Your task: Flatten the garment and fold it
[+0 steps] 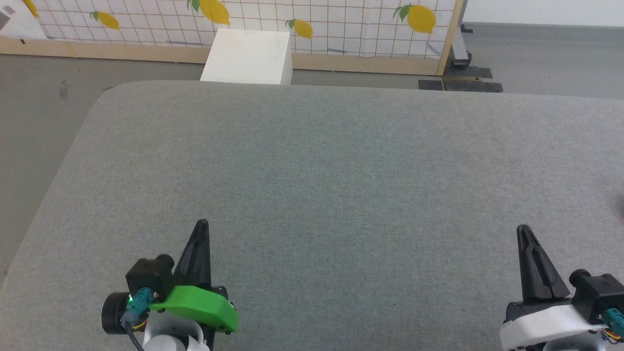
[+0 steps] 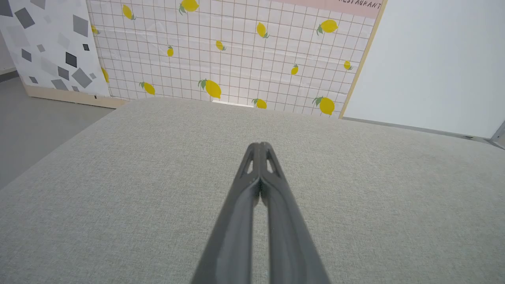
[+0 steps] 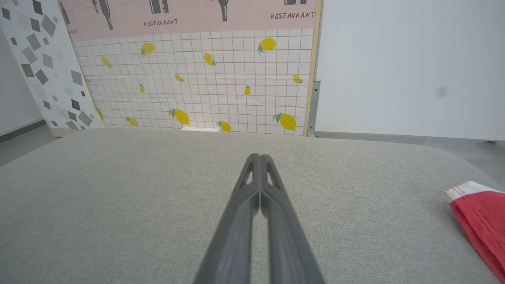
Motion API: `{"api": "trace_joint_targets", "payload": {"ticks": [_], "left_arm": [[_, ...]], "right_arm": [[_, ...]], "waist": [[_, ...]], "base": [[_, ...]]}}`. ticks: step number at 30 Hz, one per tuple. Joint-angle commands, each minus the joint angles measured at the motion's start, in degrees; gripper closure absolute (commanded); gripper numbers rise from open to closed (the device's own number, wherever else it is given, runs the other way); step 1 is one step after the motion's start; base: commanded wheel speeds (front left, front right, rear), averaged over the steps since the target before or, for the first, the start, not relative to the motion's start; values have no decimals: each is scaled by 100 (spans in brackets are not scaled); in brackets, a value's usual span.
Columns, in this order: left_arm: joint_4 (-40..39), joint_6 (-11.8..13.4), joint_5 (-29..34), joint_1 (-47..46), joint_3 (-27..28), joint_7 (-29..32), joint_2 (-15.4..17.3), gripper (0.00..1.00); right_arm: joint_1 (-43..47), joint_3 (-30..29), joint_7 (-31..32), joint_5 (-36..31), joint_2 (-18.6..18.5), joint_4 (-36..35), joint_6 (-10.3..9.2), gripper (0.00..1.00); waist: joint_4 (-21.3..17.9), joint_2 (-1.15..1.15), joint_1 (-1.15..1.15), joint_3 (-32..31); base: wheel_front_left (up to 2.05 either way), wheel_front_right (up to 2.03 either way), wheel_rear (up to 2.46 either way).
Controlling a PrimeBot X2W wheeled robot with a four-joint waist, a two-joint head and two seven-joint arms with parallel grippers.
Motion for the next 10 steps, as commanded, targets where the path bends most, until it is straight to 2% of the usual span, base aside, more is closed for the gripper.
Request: {"api": "trace_joint_targets", "payload": {"ticks": [1, 10], "left_arm": [[-41, 33, 88, 56, 26, 39, -7, 100], [-102, 53, 195, 71, 67, 141, -8, 100]], "right_arm": [[-109, 27, 43, -46, 5, 5, -3, 100], [-151, 76, 145, -84, 6, 7, -3, 100]], "waist": [[-3, 0, 0, -3], [-20, 0, 0, -20]], "base": [[0, 0, 0], [0, 0, 0]]}}
